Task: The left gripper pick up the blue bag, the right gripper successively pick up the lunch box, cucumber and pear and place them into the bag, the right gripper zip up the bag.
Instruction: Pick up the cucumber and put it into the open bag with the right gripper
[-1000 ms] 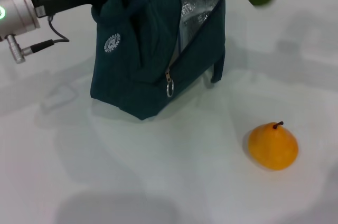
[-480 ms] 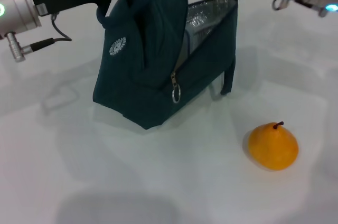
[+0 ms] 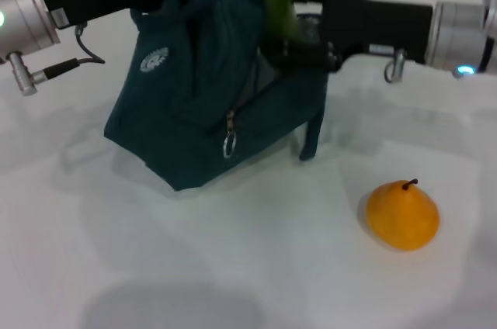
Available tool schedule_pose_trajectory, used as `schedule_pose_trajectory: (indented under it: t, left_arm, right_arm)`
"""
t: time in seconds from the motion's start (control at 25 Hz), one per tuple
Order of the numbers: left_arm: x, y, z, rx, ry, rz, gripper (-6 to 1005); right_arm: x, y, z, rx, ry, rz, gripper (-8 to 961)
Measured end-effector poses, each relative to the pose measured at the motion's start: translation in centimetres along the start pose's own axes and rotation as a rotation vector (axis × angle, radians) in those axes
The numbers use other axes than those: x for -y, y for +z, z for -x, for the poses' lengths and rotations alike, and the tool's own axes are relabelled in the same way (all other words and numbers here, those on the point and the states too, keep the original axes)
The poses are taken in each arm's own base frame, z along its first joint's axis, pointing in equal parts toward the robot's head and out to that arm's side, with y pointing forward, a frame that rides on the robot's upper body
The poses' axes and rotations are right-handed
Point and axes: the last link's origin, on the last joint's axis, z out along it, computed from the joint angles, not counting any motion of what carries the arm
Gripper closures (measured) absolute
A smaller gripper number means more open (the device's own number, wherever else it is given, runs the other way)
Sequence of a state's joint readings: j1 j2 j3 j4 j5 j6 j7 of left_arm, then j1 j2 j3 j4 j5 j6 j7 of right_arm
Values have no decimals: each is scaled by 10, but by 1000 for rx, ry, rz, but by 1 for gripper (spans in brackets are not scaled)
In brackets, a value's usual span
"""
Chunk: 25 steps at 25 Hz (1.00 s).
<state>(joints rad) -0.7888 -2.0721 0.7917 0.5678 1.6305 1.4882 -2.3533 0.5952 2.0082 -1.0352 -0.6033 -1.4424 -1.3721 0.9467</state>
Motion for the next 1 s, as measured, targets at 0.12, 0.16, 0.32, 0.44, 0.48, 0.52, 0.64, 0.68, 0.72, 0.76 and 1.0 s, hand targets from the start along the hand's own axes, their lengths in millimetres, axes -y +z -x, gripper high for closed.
schedule_pose_trajectory:
  t: [0.12, 0.16, 0.32, 0.44, 0.48, 0.52, 0.64, 0.68, 0.72, 0.76, 1.0]
  left_arm:
    - [0, 0, 1, 0, -18, 1, 946]
    - [0, 0, 1, 0, -25, 1, 946]
    - [0, 1, 2, 2, -35, 4, 946]
    - [0, 2, 4, 8, -40, 9, 946]
    - [0, 2, 5, 10, -41, 11, 946]
    - [0, 3, 5, 11, -43, 13, 946]
    - [-1, 3, 6, 16, -45, 17, 946]
    - [-1, 3, 7, 19, -46, 19, 946]
    - [-1, 3, 7, 20, -46, 21, 946]
    - [-1, 4, 8, 22, -48, 22, 946]
    - [-1, 3, 10, 31, -49, 28, 946]
  right_arm:
    - [-4, -8, -9, -64, 29, 14, 336]
    - [-5, -13, -12, -97, 43, 20, 336]
    - [-5, -19, -17, -158, 73, 29, 337]
    - [-4, -14, -18, -192, 84, 41, 338]
    - [-4, -10, -19, -215, 85, 49, 338]
    - [-3, -7, -19, -231, 85, 54, 338]
    - [-2, 4, -16, -267, 88, 89, 331]
    - [-2, 10, -15, -287, 91, 113, 329]
    - [-3, 15, -13, -305, 92, 134, 327]
    - [-4, 21, -12, -331, 94, 161, 325]
    - [-12, 46, 6, -389, 141, 300, 311]
